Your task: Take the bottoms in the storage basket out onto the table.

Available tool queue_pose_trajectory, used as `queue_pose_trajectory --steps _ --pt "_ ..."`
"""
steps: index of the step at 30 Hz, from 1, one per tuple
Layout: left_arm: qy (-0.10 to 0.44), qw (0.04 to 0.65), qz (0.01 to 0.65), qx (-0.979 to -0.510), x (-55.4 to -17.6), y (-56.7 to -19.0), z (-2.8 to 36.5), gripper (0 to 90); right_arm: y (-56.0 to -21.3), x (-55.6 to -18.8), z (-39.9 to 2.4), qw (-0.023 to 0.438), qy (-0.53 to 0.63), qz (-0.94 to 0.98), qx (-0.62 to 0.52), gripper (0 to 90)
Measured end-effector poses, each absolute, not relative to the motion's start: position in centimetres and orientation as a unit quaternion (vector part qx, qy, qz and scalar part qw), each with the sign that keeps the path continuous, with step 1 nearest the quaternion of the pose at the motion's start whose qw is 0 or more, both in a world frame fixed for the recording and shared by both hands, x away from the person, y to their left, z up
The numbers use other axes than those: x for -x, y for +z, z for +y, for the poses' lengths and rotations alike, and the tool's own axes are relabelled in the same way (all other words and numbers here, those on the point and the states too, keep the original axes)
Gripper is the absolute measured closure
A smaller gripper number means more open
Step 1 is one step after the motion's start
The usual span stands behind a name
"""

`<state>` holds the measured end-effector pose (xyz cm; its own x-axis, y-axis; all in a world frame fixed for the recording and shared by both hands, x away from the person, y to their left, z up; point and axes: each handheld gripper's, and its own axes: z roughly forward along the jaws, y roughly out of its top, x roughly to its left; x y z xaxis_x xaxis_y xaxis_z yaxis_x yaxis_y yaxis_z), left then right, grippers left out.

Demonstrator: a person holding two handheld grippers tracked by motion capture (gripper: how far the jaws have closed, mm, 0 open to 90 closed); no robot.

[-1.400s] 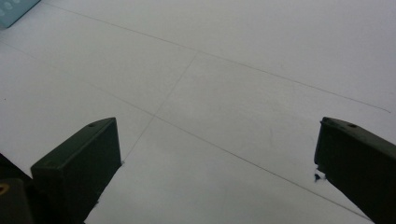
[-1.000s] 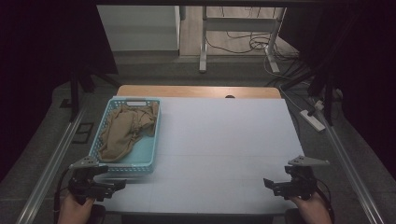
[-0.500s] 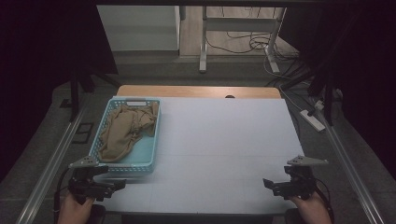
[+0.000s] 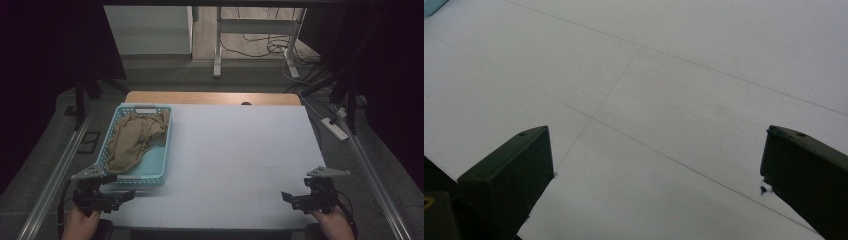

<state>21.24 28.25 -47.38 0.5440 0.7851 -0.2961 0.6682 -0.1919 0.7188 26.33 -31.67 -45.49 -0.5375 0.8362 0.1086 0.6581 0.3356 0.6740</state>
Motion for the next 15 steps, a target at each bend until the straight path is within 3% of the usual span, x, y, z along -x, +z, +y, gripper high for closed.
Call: queue_pose_trajectory --steps 15 --pt "0.093 0.425 0.453 -0.778 -21.85 -46.92 28.22 0.0 -45.54 -26.42 -31.72 0.126 0.343 0.806 -0.465 0.9"
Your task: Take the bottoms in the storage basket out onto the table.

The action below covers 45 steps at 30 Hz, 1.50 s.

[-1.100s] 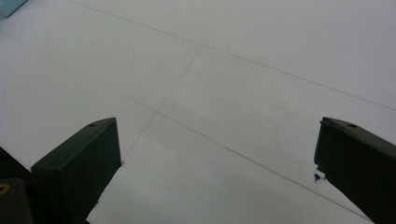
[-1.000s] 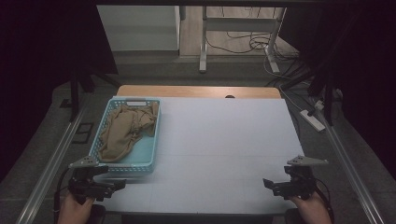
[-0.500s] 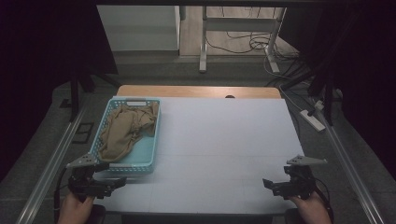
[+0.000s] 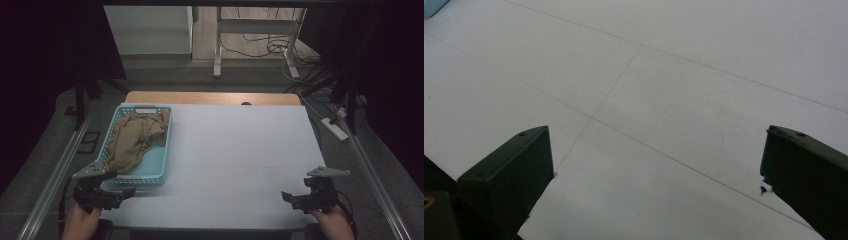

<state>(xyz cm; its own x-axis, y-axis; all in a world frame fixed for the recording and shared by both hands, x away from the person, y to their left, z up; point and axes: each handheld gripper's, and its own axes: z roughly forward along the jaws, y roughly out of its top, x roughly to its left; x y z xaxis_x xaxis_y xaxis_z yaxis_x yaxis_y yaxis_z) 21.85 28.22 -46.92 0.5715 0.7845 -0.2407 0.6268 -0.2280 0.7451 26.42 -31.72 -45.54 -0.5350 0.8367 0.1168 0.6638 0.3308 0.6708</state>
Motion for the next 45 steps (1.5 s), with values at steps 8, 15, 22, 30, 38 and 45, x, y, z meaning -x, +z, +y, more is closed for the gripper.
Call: queue_pose_trajectory --steps 8,15,22,30,38,45 --pt "0.098 0.426 0.434 -0.788 -22.6 -47.0 28.2 0.0 -45.6 -26.5 -31.7 0.125 0.344 0.805 -0.468 0.8" --pt "0.091 0.437 0.430 -0.785 -23.1 -46.8 28.2 0.0 -45.6 -26.5 -31.8 0.124 0.344 0.804 -0.469 0.8" --pt "0.085 0.434 0.439 -0.782 -23.6 -46.6 28.3 0.0 -45.6 -26.5 -31.8 0.123 0.342 0.803 -0.472 0.8" --pt "0.087 0.426 0.443 -0.784 -24.3 -46.1 28.3 0.0 -45.6 -26.6 -31.8 0.122 0.343 0.803 -0.472 0.9" --pt "0.070 0.429 0.444 -0.783 -25.9 -45.4 27.8 0.0 -45.6 -26.7 -31.8 0.119 0.342 0.804 -0.472 0.9" --pt "0.069 0.422 0.451 -0.783 -27.4 -45.3 27.7 0.0 -45.6 -26.7 -31.8 0.116 0.341 0.804 -0.473 0.9"
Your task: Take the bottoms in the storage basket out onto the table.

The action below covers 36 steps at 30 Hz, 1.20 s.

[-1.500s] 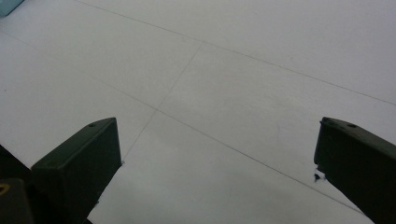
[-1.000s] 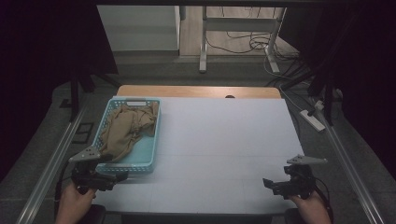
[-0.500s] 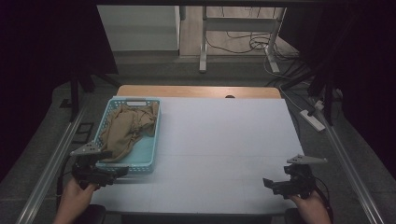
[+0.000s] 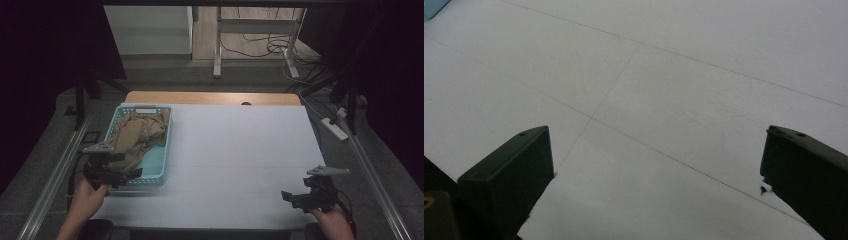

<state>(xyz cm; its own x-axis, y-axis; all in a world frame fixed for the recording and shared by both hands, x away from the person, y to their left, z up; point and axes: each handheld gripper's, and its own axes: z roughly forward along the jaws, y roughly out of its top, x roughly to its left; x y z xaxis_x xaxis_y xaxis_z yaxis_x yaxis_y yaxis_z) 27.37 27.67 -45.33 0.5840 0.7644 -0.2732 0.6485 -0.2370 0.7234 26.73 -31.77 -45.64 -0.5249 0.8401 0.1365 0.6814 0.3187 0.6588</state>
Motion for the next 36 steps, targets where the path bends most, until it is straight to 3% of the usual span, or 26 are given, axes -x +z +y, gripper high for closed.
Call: queue_pose_trajectory --steps 36 --pt "0.079 0.379 0.495 -0.778 -34.7 -45.3 27.7 0.0 -45.8 -26.9 -31.7 0.111 0.337 0.806 -0.473 1.0"
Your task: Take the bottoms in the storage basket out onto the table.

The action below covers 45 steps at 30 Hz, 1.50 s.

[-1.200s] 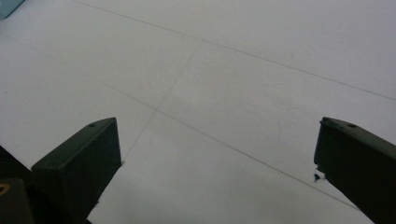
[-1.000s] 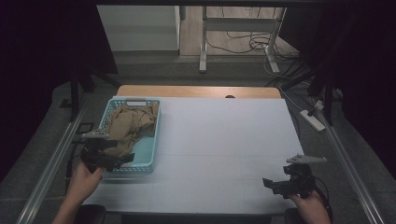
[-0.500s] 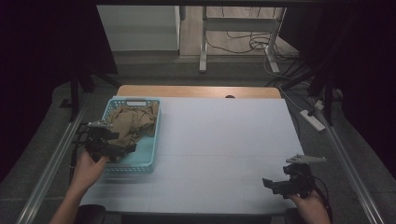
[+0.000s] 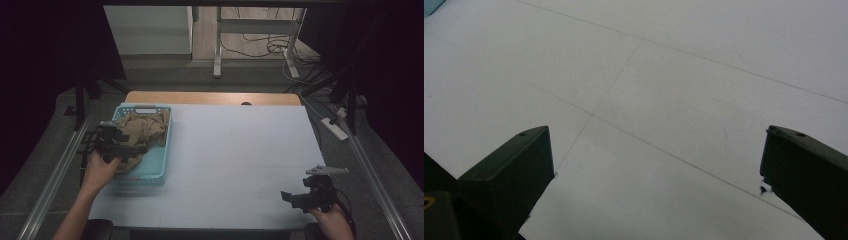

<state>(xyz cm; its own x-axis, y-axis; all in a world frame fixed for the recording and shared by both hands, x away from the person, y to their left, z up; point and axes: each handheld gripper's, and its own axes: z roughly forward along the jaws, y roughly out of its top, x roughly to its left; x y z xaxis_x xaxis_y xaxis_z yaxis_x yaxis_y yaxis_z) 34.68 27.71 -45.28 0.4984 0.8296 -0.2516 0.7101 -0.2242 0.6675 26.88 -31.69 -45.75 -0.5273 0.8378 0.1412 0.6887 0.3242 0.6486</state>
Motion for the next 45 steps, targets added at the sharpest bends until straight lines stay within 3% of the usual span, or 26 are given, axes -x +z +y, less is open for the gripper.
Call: queue_pose_trajectory --steps 30,38,45 --pt "0.100 0.328 0.552 -0.760 -42.3 -46.2 29.9 0.0 -45.8 -27.0 -31.7 0.105 0.333 0.810 -0.471 1.0" --pt "0.051 0.317 0.568 -0.758 -44.1 -48.4 30.0 0.0 -45.8 -27.0 -31.7 0.104 0.333 0.810 -0.472 1.0" --pt "0.059 0.273 0.562 -0.778 -44.5 -49.3 28.6 0.0 -45.8 -27.0 -31.7 0.105 0.333 0.810 -0.472 1.0"
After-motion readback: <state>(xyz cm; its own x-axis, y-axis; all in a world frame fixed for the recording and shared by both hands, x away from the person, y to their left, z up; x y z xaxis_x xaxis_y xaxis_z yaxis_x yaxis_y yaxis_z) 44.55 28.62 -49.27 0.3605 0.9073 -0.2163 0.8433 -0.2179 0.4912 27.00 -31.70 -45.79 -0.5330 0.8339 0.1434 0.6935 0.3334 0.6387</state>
